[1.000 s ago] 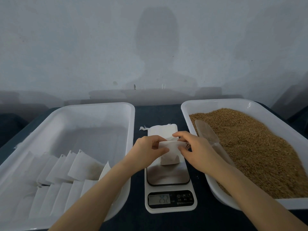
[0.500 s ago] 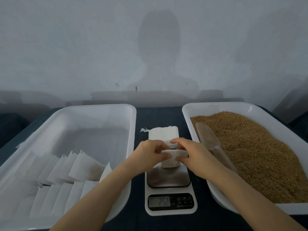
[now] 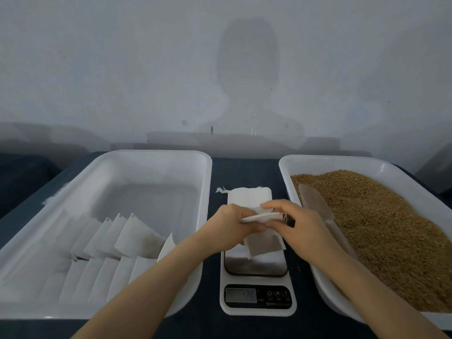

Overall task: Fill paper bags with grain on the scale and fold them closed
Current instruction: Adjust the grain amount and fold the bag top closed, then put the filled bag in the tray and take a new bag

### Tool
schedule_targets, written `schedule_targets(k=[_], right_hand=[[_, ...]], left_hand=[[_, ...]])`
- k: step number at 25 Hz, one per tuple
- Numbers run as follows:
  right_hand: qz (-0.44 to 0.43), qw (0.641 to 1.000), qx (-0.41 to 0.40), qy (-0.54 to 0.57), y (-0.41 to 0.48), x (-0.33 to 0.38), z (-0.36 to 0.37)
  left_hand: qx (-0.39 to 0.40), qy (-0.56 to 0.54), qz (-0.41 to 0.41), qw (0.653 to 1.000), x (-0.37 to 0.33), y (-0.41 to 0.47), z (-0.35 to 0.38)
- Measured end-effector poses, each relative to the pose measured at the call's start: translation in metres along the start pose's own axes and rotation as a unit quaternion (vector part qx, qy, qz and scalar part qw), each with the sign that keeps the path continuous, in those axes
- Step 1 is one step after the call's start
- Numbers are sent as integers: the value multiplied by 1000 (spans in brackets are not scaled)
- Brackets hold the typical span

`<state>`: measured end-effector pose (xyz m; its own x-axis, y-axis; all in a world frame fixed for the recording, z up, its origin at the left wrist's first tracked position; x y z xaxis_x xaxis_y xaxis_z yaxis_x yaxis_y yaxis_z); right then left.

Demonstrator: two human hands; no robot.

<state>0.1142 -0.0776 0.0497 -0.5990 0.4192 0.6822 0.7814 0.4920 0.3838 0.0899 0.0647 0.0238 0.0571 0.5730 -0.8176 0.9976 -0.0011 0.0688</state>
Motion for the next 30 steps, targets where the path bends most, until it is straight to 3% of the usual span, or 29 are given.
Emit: schedule_targets(k=[4,8,12,16,21,26,30], right_hand=[[30,997,-65,39,2,-1,-12],[49,995,-78,36,1,-3,-19],[59,995,-80,27,0,-2,-20],[62,995,-77,18,-1,-2,-20],[55,995,-78,14,-1,-4,-19],[45,995,-86,15,-1,-6,-18],[48,995,-84,21,0,-9,-17]], left_hand=[[-109,-57,-40,992,-5,-4,-32],[-259,-163,-104,946,5,-19,-103],[-303,-111,-185,928,41,-45,-151],[-211,-9,-308,928,92,-65,-136],[-60,8,-371,927,120,-83,-111],[-58,59,-381,921,127,-79,-118],[-94,278,-352,889,131,-73,-134]])
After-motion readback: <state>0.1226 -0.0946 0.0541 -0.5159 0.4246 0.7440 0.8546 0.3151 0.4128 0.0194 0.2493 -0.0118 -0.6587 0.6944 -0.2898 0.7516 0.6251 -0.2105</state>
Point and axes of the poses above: each hand's wrist, its own y-axis towards the middle knuckle, its own z-axis out of the palm, x = y × z, the point moved 6 cm from there along y, towards the middle knuckle, and after that the axes turned 4 degrees about -x, right-handed, at the moved point
